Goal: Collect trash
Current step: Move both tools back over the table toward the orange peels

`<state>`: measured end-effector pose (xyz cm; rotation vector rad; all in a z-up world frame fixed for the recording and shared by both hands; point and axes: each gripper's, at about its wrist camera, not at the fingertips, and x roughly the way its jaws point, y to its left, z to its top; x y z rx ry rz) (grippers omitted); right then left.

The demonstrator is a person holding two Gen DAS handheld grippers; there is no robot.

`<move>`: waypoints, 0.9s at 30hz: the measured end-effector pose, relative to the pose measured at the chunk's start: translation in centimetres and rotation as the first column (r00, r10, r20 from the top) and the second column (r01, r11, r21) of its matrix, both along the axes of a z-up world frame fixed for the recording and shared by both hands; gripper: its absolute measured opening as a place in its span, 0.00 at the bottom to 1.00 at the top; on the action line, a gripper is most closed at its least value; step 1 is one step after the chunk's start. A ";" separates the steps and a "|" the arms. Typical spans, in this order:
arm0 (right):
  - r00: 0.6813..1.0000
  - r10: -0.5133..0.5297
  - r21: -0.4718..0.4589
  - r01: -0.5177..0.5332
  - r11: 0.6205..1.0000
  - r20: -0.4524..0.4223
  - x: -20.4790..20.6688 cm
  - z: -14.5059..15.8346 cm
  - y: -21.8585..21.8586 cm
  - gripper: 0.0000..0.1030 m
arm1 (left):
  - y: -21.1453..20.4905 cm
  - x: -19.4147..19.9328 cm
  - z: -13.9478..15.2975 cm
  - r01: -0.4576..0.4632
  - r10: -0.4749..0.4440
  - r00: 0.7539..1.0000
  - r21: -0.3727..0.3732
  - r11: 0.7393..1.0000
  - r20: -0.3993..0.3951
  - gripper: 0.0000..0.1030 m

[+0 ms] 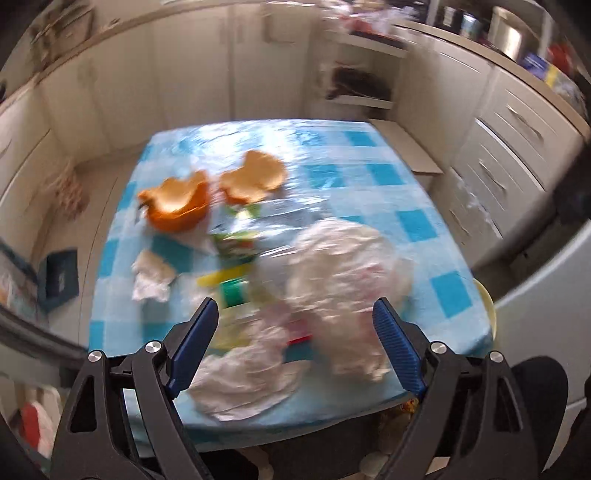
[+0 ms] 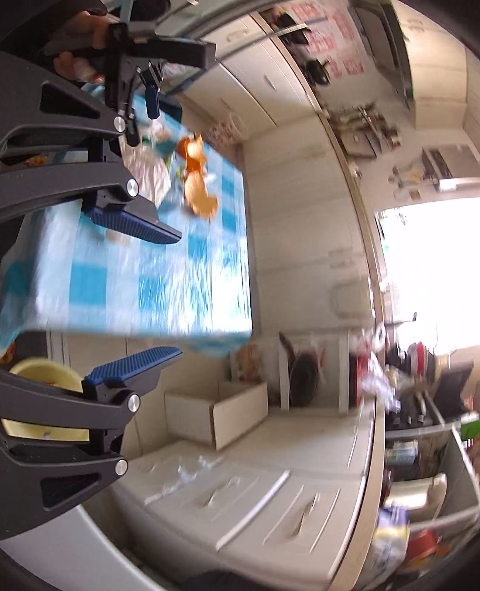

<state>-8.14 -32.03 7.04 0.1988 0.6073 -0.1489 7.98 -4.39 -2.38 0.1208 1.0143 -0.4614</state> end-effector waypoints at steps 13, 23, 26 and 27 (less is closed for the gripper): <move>0.958 0.239 0.082 -0.229 0.970 -0.161 8.8 -6.2 10.4 0.55 | 12.4 7.1 -2.7 -0.348 0.331 0.930 -0.087 0.934 -0.161 0.79; 0.967 0.213 0.121 -0.196 0.973 -0.138 13.4 -6.3 9.5 0.55 | 8.0 15.1 -1.9 -0.360 0.360 0.931 0.009 0.933 -0.062 0.81; 0.969 0.202 0.157 -0.180 0.971 -0.143 15.5 -6.9 8.8 0.55 | 7.4 17.1 -3.0 -0.368 0.370 0.926 0.044 0.929 -0.070 0.81; 0.968 0.204 0.172 -0.178 0.969 -0.149 15.9 -7.2 8.6 0.55 | 7.5 17.6 -3.4 -0.370 0.373 0.924 0.048 0.928 -0.081 0.81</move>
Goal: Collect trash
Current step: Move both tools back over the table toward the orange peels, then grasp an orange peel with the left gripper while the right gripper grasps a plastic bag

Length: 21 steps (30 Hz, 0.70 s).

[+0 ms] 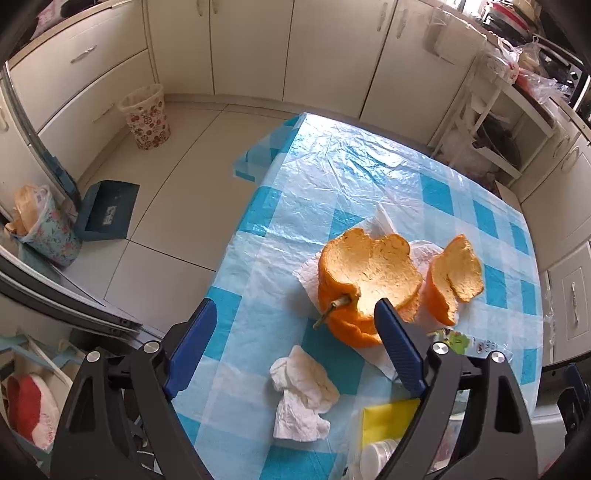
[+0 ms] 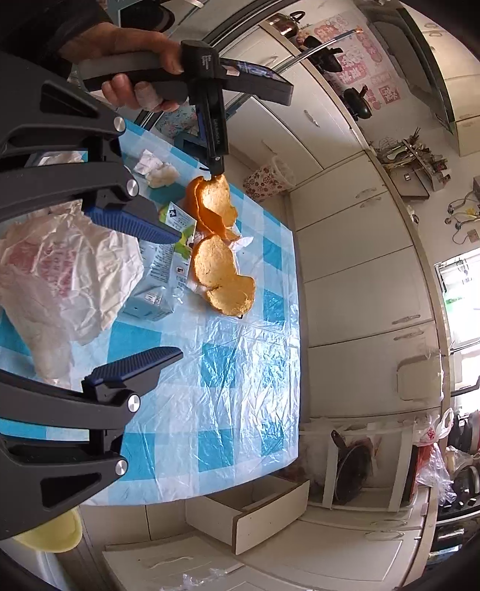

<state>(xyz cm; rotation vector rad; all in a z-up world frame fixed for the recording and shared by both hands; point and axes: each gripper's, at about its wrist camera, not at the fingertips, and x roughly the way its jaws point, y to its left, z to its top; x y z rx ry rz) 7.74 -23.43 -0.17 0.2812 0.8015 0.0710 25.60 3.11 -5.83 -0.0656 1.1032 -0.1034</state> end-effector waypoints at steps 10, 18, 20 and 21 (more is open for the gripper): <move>0.994 0.082 -0.015 -0.083 0.996 -0.078 1.2 -1.9 1.0 0.59 | -2.3 2.2 -1.2 0.056 -0.058 0.998 0.091 0.994 0.021 0.54; 0.983 0.054 0.031 -0.049 0.998 -0.173 0.3 -3.5 -2.2 0.72 | -2.0 2.5 0.0 0.094 -0.094 0.995 -0.016 0.995 0.024 0.18; 0.977 0.072 0.098 -0.053 0.994 -0.198 0.2 -4.1 -2.8 0.72 | -1.6 2.3 0.5 0.100 -0.098 0.995 -0.061 0.993 0.029 0.18; 0.975 0.079 0.120 -0.055 0.991 -0.209 0.1 -4.4 -2.9 0.72 | -1.3 2.2 0.7 0.099 -0.097 0.995 -0.099 0.990 0.025 0.18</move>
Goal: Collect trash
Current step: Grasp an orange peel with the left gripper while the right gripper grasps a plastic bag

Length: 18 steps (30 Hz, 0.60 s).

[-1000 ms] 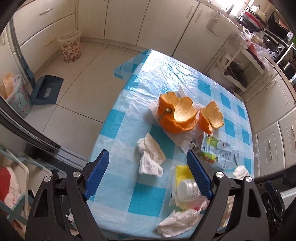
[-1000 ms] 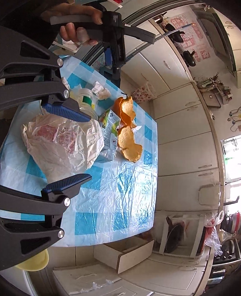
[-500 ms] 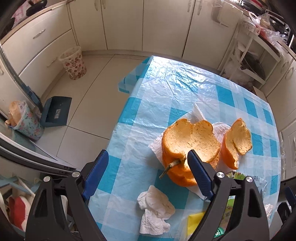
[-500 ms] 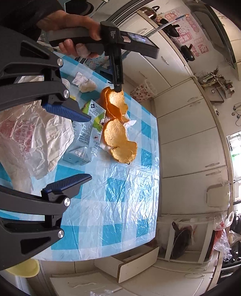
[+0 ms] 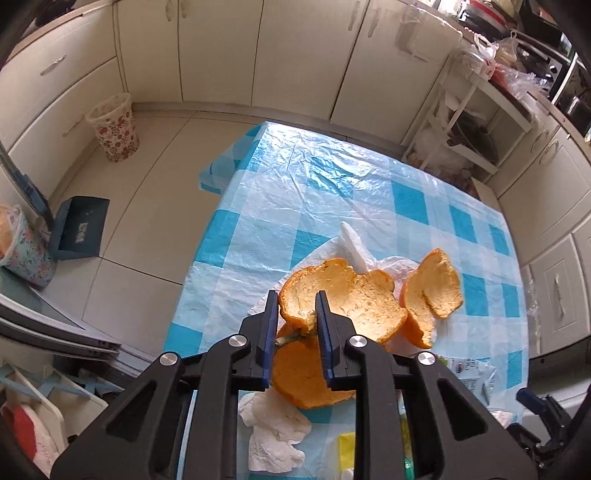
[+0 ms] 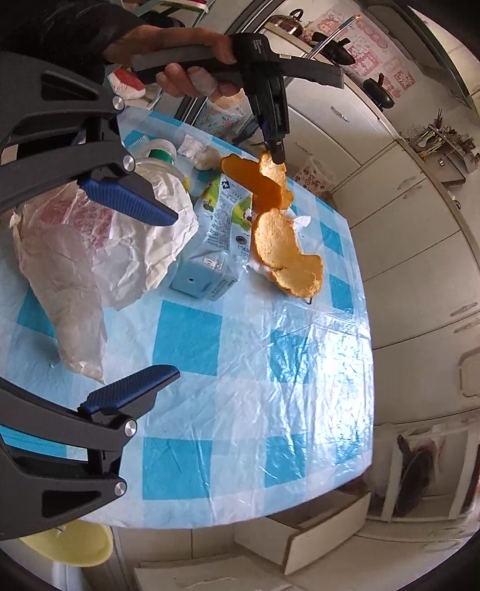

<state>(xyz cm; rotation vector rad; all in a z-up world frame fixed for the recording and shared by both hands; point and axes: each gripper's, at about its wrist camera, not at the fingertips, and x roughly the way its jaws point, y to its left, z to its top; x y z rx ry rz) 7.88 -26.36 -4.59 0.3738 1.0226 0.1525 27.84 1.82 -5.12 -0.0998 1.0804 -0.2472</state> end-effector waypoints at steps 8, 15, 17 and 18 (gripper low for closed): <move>0.999 0.048 0.076 -0.049 0.996 0.021 -1.1 0.4 0.0 0.13 | 2.6 0.1 0.1 -0.034 0.023 0.998 -0.190 0.981 -0.056 0.17; 0.994 -0.024 0.131 0.011 0.991 0.102 -2.3 2.1 -2.6 0.34 | 1.8 -0.2 0.6 -0.011 0.002 0.999 -0.230 0.973 -0.037 0.15; 0.997 -0.048 0.120 0.040 0.992 0.067 -2.3 1.7 -3.1 0.93 | 1.6 -0.2 0.6 -0.005 -0.004 0.999 -0.233 0.973 -0.041 0.10; 0.998 -0.042 0.112 0.036 0.993 0.045 -2.2 1.3 -2.9 0.93 | 1.4 -0.2 0.6 -0.003 -0.007 0.999 -0.237 0.972 -0.042 0.10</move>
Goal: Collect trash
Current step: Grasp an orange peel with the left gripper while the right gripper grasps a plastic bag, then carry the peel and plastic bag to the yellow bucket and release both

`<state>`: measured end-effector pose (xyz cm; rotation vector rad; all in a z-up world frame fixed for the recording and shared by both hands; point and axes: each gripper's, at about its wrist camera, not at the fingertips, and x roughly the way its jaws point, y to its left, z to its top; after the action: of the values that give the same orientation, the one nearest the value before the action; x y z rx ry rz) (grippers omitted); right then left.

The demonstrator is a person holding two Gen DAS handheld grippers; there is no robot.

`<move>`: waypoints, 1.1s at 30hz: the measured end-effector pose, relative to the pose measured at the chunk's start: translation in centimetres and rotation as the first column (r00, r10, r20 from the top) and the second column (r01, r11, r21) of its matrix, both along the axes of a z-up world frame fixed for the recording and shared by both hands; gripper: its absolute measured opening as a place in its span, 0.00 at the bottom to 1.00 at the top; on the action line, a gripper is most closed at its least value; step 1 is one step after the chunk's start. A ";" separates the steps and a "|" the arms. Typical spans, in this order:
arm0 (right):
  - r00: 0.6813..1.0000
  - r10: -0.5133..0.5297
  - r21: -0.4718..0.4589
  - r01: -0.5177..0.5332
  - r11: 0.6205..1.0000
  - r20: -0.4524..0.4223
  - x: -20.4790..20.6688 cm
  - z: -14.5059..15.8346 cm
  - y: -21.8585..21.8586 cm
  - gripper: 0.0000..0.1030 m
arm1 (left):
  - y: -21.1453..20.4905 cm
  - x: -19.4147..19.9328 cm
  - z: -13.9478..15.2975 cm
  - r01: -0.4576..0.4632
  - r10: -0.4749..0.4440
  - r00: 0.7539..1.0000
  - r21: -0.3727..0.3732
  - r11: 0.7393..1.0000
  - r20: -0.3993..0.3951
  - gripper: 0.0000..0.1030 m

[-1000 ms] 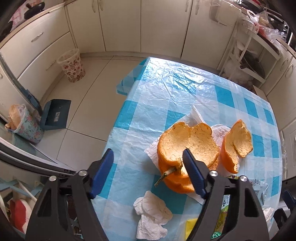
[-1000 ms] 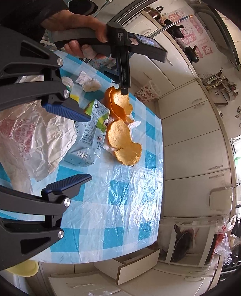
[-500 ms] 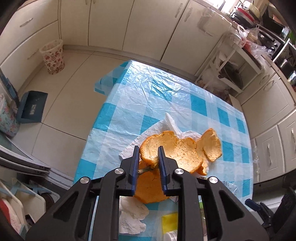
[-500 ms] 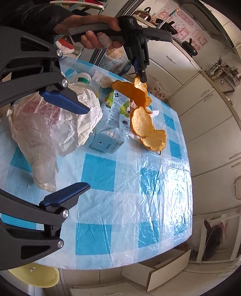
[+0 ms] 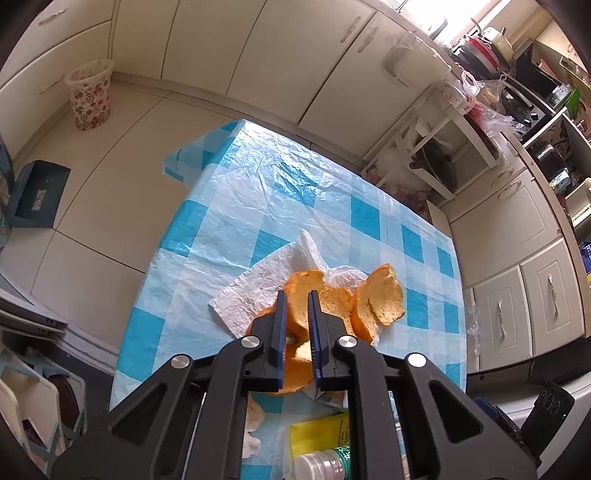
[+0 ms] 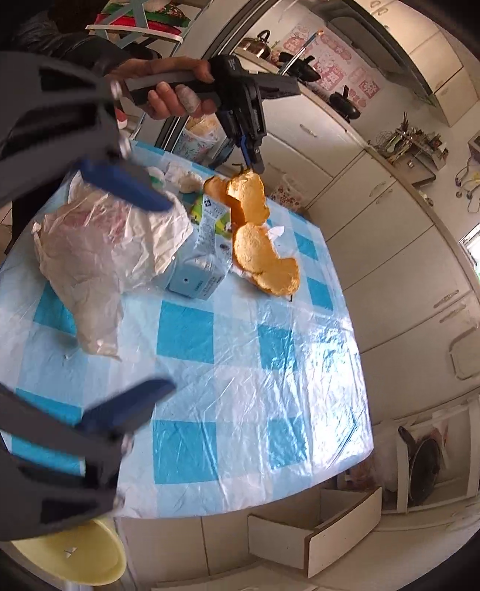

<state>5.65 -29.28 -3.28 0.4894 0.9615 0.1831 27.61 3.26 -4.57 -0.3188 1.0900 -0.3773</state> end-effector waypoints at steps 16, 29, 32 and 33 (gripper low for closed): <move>0.974 0.228 0.084 -0.226 0.970 -0.013 -0.9 -1.0 2.6 0.07 | 0.6 0.5 -0.6 -0.057 0.055 0.998 0.181 0.982 0.013 0.48; 0.982 0.118 0.185 -0.144 0.972 0.147 -2.2 2.1 -0.2 0.07 | -4.6 2.4 -3.7 -0.010 -0.007 0.999 0.429 0.903 0.037 0.15; 0.982 0.092 0.191 -0.123 0.974 0.166 -2.5 2.3 -0.9 0.07 | -4.4 2.2 -2.6 -0.020 0.000 0.999 0.384 0.923 0.053 0.09; 0.981 0.080 0.196 -0.115 0.974 0.176 -2.6 2.4 -1.1 0.07 | -4.3 1.9 -1.9 -0.021 -0.003 0.998 0.364 0.931 0.065 0.08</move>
<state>3.00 -30.42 -0.85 0.6066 0.8065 0.4094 29.50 -1.04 -6.50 0.0192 1.0709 -0.1693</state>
